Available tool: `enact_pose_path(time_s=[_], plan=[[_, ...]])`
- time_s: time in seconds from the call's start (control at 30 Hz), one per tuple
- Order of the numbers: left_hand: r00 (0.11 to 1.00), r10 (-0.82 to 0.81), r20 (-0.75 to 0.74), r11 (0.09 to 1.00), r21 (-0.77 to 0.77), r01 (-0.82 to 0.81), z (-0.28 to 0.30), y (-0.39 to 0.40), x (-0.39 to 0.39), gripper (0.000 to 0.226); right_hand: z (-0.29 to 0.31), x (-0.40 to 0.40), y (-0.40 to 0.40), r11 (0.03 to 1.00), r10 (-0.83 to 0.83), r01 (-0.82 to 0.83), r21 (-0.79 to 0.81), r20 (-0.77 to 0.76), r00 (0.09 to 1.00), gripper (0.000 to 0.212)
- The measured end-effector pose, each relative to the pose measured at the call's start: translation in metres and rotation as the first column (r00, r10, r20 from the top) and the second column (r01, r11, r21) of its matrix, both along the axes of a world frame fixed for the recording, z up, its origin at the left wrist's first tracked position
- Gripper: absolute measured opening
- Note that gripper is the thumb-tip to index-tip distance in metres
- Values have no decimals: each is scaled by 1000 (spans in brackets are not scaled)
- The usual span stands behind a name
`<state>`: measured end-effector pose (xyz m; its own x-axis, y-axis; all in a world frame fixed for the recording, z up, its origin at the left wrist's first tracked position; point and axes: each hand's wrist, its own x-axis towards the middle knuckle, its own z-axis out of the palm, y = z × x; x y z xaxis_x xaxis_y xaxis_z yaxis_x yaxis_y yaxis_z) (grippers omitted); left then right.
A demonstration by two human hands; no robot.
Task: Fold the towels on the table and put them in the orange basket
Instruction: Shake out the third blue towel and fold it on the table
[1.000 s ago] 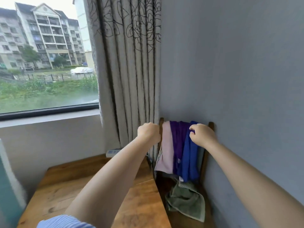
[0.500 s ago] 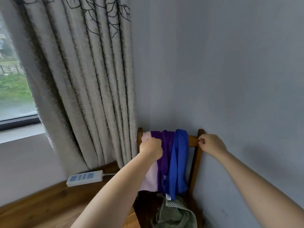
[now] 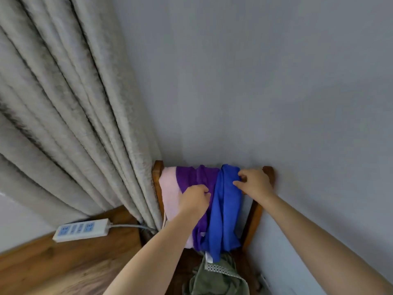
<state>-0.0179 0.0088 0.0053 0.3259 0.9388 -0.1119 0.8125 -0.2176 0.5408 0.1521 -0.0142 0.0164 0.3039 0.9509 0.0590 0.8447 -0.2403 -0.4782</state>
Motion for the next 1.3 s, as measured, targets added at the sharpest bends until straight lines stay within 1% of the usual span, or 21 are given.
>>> enact_pose_path(time_s=[0.1, 0.17, 0.23, 0.37, 0.5, 0.63, 0.73, 0.87, 0.9, 1.0, 1.1, 1.2, 1.3], plan=[[1000, 7, 8, 1000, -4, -6, -13, 6, 18, 24, -12, 7, 9, 997, 53, -57, 57, 66, 996, 25], [1000, 18, -24, 999, 28, -18, -20, 6, 25, 22, -16, 7, 9, 992, 84, -92, 89, 88, 993, 22], [998, 57, -37, 996, 72, -54, -27, 4, 33, 24, -21, 10, 11, 988, 98, -108, 112, 94, 991, 20], [988, 149, 43, 984, 94, -152, -29, 3, 41, 30, -25, 14, 11, 983, 101, -119, 140, 132, 986, 20], [985, 153, 84, 981, 106, -162, -28, 1, 43, 31, -26, 17, 8, 977, 107, -129, 167, 136, 985, 21], [985, 138, 106, 977, 147, -152, -21, -6, 40, 29, -19, 18, 4, 978, 77, -98, 186, 117, 990, 20], [979, 128, 160, 970, 185, -157, -10, -9, 38, 30, -4, 17, -3, 969, 15, -37, 243, 93, 996, 17], [966, 112, 233, 951, 257, -172, 16, -22, 30, 33, 24, 11, -19, 949, -26, -1, 316, 80, 996, 22], [962, 112, 247, 951, 256, -176, 17, -23, 29, 36, 26, 11, -21, 944, -35, 8, 330, 75, 997, 22], [946, 131, 297, 944, 255, -211, 36, -38, 9, 39, 51, -1, -35, 915, -47, 14, 404, 72, 996, 18], [913, 190, 362, 918, 264, -295, 61, -65, -31, 39, 79, -29, -64, 869, -34, 2, 495, 55, 998, 15], [873, 247, 421, 866, 308, -393, 85, -96, -73, 24, 106, -63, -93, 821, -16, -17, 570, 54, 998, 15], [850, 262, 457, 800, 389, -456, 103, -142, -133, 23, 132, -114, -136, 756, 35, -50, 652, 36, 999, 12]])
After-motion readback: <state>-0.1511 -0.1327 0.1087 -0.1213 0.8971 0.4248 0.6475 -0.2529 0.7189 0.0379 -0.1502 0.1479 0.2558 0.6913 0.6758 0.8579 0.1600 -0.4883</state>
